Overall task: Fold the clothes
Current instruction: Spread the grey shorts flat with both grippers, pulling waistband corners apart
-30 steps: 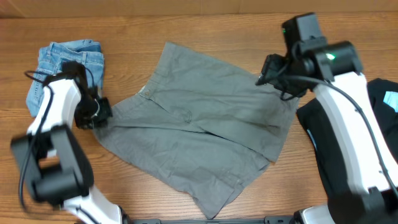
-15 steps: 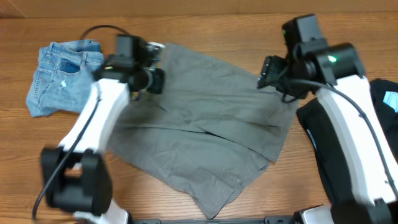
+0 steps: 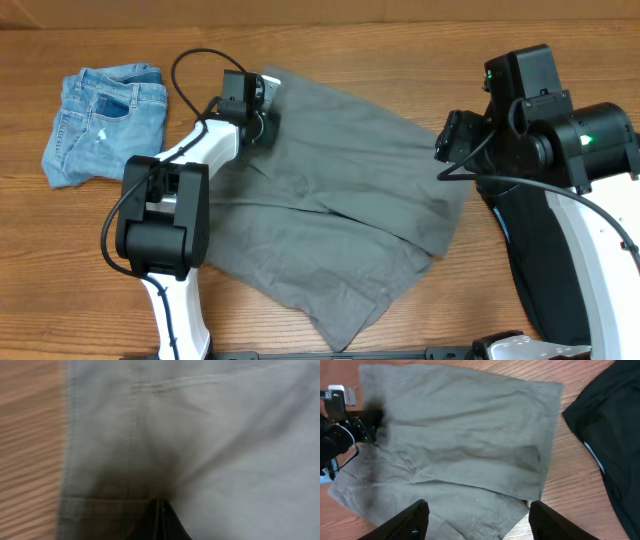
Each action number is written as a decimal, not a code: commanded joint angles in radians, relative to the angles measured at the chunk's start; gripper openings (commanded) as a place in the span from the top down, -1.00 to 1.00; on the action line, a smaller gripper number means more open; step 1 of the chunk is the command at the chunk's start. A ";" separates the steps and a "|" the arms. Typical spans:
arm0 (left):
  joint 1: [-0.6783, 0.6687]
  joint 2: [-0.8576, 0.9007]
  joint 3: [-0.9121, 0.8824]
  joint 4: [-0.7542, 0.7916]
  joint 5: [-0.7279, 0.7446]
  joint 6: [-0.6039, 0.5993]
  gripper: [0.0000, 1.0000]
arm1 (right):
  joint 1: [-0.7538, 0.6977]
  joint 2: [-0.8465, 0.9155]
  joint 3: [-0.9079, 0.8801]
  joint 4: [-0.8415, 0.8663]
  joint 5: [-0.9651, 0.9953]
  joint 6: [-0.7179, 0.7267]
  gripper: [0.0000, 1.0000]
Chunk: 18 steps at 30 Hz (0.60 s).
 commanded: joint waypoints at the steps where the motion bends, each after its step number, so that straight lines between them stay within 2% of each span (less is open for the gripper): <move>1: 0.107 0.092 -0.018 -0.059 -0.411 -0.074 0.92 | 0.006 0.014 0.009 0.024 0.032 0.001 -0.37; 5: 0.194 0.060 0.018 -0.141 -0.381 -0.087 0.92 | 0.006 0.071 0.008 0.050 0.036 0.001 -0.37; 11: 0.234 -0.061 0.103 -0.233 -0.132 -0.055 0.92 | 0.006 0.215 0.008 0.127 0.040 0.000 -0.37; 12: 0.228 -0.109 0.131 -0.259 -0.086 -0.056 0.87 | 0.005 0.250 0.008 0.154 0.040 0.000 -0.37; 15: 0.217 -0.198 0.189 -0.327 -0.046 -0.056 0.51 | 0.006 0.336 0.008 0.172 0.035 0.000 -0.36; 18: 0.215 -0.287 0.248 -0.415 -0.044 -0.056 0.31 | 0.009 0.420 0.008 0.149 0.036 -0.004 -0.36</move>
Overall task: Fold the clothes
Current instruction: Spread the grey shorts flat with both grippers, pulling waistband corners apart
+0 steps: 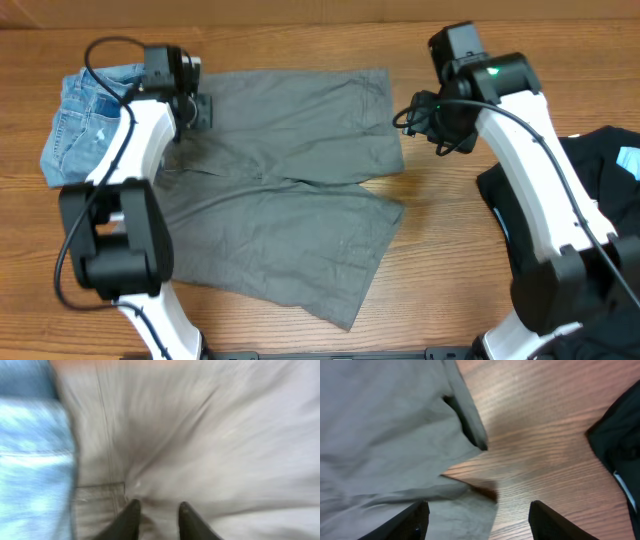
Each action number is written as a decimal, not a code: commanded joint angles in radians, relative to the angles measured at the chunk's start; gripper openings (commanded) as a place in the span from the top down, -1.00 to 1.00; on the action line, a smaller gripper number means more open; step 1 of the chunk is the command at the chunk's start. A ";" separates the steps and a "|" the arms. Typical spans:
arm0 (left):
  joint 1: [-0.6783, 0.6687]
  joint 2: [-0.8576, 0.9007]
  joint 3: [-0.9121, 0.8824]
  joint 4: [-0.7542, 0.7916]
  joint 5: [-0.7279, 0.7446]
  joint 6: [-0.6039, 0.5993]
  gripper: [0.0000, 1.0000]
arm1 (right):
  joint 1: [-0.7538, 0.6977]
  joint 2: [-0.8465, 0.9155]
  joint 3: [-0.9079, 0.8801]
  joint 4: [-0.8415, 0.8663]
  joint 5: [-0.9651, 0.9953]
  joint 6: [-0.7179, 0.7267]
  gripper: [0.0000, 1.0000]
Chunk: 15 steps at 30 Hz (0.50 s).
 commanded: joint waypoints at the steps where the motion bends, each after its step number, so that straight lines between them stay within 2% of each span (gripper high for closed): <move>1: -0.008 -0.194 0.124 -0.102 0.059 0.003 0.21 | 0.008 0.100 0.002 -0.016 0.008 -0.007 -0.36; 2: -0.008 -0.250 0.160 -0.180 0.066 0.002 0.11 | 0.008 0.141 -0.009 -0.006 0.006 -0.016 -0.31; 5: -0.008 -0.364 0.193 -0.313 0.072 -0.013 0.03 | 0.006 0.227 -0.062 0.065 -0.061 -0.062 -0.23; 8: -0.008 -0.430 0.192 -0.387 0.072 -0.013 -0.11 | 0.006 0.269 -0.085 0.118 -0.087 -0.064 -0.23; 10: -0.008 -0.503 0.192 -0.489 0.074 -0.015 -0.42 | 0.006 0.293 -0.123 0.202 -0.087 -0.058 -0.17; 11: -0.008 -0.520 0.192 -0.519 0.079 -0.016 -0.44 | 0.006 0.293 -0.147 0.235 -0.086 -0.055 -0.10; 12: -0.008 -0.532 0.192 -0.545 0.085 -0.016 -0.43 | 0.006 0.293 -0.162 0.253 -0.087 -0.055 -0.03; 13: -0.008 -0.543 0.192 -0.574 0.088 -0.016 -0.27 | 0.006 0.293 -0.185 0.279 -0.086 -0.051 0.04; 15: -0.008 -0.554 0.192 -0.627 0.086 -0.014 -0.15 | 0.005 0.293 -0.240 0.343 -0.085 -0.051 0.24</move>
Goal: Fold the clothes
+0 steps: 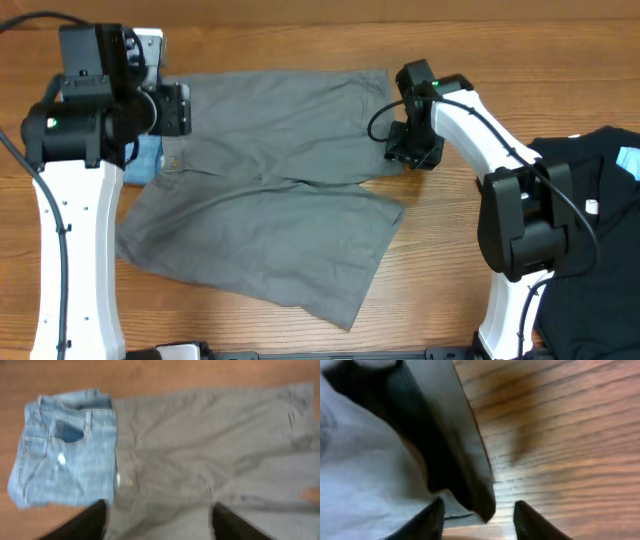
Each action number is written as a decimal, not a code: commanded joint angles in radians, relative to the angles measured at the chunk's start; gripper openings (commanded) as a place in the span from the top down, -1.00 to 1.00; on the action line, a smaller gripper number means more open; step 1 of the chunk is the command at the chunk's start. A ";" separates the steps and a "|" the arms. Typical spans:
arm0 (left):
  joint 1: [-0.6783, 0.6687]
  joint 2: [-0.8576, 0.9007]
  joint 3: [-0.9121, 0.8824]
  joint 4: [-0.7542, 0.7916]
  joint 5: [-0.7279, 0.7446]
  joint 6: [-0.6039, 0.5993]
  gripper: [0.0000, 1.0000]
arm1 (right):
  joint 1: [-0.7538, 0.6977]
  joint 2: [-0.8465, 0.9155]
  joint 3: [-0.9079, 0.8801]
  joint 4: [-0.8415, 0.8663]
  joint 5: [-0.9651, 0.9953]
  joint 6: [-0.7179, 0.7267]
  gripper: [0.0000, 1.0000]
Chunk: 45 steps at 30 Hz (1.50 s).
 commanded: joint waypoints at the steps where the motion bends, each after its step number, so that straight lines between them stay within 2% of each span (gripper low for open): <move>1: 0.002 -0.037 0.009 -0.072 0.016 -0.008 -0.14 | 0.003 -0.005 -0.094 0.090 -0.008 0.001 0.37; 4: 0.002 -0.037 0.008 -0.147 0.016 -0.006 -0.05 | -0.018 -0.005 -0.166 0.172 0.010 0.005 0.88; 8: 0.002 -0.037 0.008 -0.194 0.016 -0.006 -0.04 | -0.102 -0.008 -0.117 0.109 0.176 0.003 0.92; 11: 0.002 -0.037 0.008 -0.196 0.016 -0.007 -0.09 | -0.172 -0.009 -0.044 0.043 0.207 -0.012 0.92; 12: 0.002 -0.037 0.008 -0.196 0.016 -0.007 -0.19 | -0.208 -0.010 -0.002 0.006 0.169 -0.029 0.90; 14: 0.002 -0.037 0.008 -0.197 0.016 -0.007 -0.29 | -0.244 -0.011 0.045 -0.040 0.051 -0.082 0.29; 15: 0.002 -0.036 0.007 -0.200 0.016 -0.006 -0.30 | -0.257 -0.014 0.062 -0.061 0.003 -0.111 0.21; 21: 0.002 -0.018 0.001 -0.266 0.016 -0.011 -0.22 | -0.283 -0.106 0.098 -0.175 -0.180 -0.166 0.16; 25: 0.002 -0.006 -0.029 -0.318 0.016 -0.030 -0.13 | -0.245 -0.254 0.098 -0.246 -0.182 -0.164 0.14; 27: 0.002 -0.006 -0.033 -0.340 0.016 -0.037 0.05 | -0.222 -0.342 0.098 -0.272 -0.181 -0.150 0.10; 29: 0.002 -0.007 -0.033 -0.369 0.015 -0.055 0.10 | -0.195 -0.422 0.098 -0.297 -0.167 -0.118 0.04; 32: 0.002 -0.008 -0.039 -0.420 0.005 -0.075 0.08 | -0.141 -0.542 0.093 -0.364 -0.086 -0.029 -0.17; 34: 0.002 -0.014 -0.065 -0.424 -0.072 -0.135 0.07 | -0.115 -0.585 0.068 -0.407 -0.044 0.023 -0.32; 36: 0.003 -0.018 -0.107 -0.412 -0.132 -0.190 -0.04 | -0.105 -0.600 0.024 -0.422 -0.042 0.040 -0.40; 37: 0.006 -0.019 -0.152 -0.394 -0.137 -0.203 -0.13 | -0.104 -0.601 -0.025 -0.420 -0.041 0.040 -0.41; 40: 0.016 -0.019 -0.292 -0.306 -0.120 -0.217 -0.24 | -0.109 -0.598 -0.187 -0.339 -0.036 0.055 -0.41; 45: 0.018 -0.018 -0.586 -0.046 0.002 -0.217 -0.35 | -0.136 -0.597 -0.501 -0.087 -0.038 0.108 -0.19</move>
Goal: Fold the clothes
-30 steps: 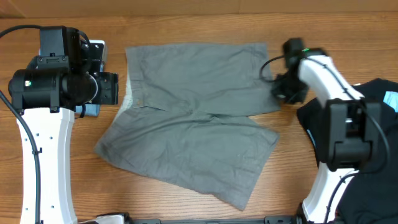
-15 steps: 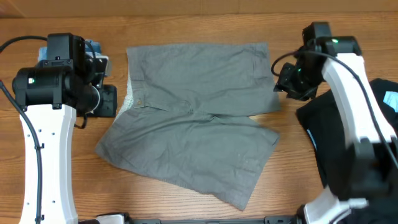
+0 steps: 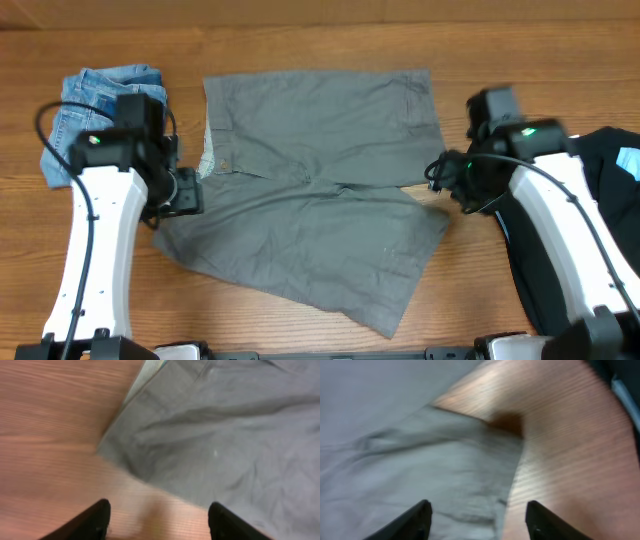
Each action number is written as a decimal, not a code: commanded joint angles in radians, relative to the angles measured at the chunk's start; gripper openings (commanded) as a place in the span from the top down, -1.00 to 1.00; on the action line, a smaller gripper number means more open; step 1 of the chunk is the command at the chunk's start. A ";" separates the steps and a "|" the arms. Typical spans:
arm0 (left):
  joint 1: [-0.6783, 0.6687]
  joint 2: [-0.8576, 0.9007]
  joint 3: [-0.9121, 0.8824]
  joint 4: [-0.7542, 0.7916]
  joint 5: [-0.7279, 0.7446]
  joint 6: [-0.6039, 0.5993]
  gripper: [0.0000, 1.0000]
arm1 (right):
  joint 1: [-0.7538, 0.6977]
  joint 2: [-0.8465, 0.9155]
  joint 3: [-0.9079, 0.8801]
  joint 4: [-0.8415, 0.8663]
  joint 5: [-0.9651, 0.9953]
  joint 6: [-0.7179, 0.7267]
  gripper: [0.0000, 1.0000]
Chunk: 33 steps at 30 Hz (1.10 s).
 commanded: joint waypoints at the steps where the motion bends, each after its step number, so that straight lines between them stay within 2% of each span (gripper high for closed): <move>1: 0.006 -0.004 -0.180 0.112 0.100 -0.029 -0.36 | -0.022 -0.009 -0.172 0.126 0.018 0.060 -0.18; 7: 0.006 -0.004 -0.359 0.293 0.111 -0.033 -0.57 | -0.033 -0.009 -0.371 0.406 0.005 0.124 -0.16; 11: 0.008 -0.004 -0.399 0.335 0.069 -0.063 -0.59 | -0.033 -0.009 -0.443 0.534 -0.031 0.141 -0.02; 14: 0.011 -0.004 -0.401 0.336 0.039 -0.082 -0.63 | -0.033 -0.009 -0.484 0.573 -0.027 0.195 -0.02; 16: 0.013 -0.004 -0.401 0.337 0.035 -0.081 -0.63 | -0.033 -0.009 -0.512 0.623 -0.027 0.201 0.21; 18: 0.013 -0.004 -0.401 0.336 0.005 -0.088 -0.62 | -0.033 -0.009 -0.510 0.644 -0.027 0.180 0.67; 20: 0.014 -0.004 -0.402 0.336 -0.023 -0.104 -0.61 | -0.035 -0.009 -0.495 0.641 -0.024 0.166 0.92; 22: 0.021 -0.004 -0.406 0.338 -0.032 -0.109 -0.50 | -0.050 -0.009 -0.460 0.613 -0.009 0.127 0.92; 24: 0.034 -0.004 -0.419 0.337 -0.035 -0.111 -0.14 | -0.085 -0.009 -0.408 0.563 0.059 0.121 0.92; 26: 0.043 -0.003 -0.430 0.338 -0.034 -0.111 -0.03 | -0.112 -0.009 -0.381 0.558 0.060 0.085 0.92; 28: 0.051 -0.003 -0.438 0.343 -0.037 -0.111 -0.09 | -0.133 -0.009 -0.361 0.558 0.042 0.044 0.81; 31: 0.062 -0.003 -0.441 0.349 -0.036 -0.111 -0.39 | -0.151 -0.009 -0.357 0.557 0.025 0.035 0.61; 32: 0.063 -0.003 -0.441 0.354 -0.032 -0.111 -0.47 | -0.150 -0.009 -0.357 0.556 0.017 0.020 0.39; 33: 0.063 -0.003 -0.441 0.356 -0.032 -0.111 -0.50 | -0.150 -0.009 -0.357 0.554 0.018 0.020 0.29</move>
